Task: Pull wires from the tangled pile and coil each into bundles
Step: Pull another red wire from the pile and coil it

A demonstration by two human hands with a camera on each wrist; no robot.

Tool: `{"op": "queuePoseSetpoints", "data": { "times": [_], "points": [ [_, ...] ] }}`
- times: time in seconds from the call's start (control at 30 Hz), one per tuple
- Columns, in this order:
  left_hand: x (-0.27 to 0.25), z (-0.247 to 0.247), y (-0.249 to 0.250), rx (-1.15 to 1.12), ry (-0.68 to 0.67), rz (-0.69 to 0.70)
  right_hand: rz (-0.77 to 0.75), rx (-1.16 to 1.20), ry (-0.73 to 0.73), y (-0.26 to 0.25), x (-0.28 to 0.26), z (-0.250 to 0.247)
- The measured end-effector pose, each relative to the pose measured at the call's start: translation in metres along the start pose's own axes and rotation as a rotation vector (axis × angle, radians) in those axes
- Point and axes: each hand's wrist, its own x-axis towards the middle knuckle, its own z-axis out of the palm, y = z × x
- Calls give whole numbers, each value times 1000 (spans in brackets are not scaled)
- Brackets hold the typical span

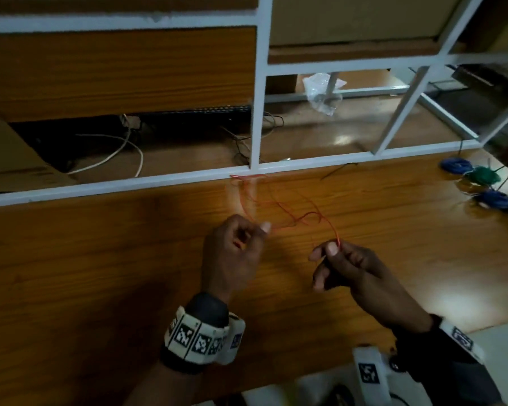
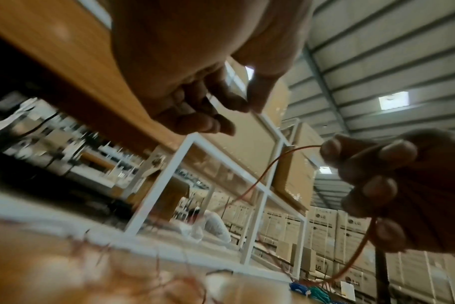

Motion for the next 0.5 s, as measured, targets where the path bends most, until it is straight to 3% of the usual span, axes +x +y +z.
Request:
{"op": "queuePoseSetpoints", "data": {
  "times": [0.07, 0.13, 0.2, 0.27, 0.4, 0.5],
  "points": [
    [-10, 19, 22, 163, -50, 331, -5, -84, -71, 1, -8, -19],
    [-16, 48, 42, 254, -217, 492, -24, -137, -130, 2, -18, -38],
    [-22, 77, 63, 218, -349, 455, -49, -151, -149, 3, -31, -62],
    [-29, 103, 77, 215, -379, 428, -64, -125, -123, 6, -45, -90],
    [-42, 146, 104, 238, -366, 474, -93, -69, -123, 18, -70, -147],
    [-41, 171, 124, -25, -214, 308, -85, 86, -162, 28, -83, -179]
  ]
}}
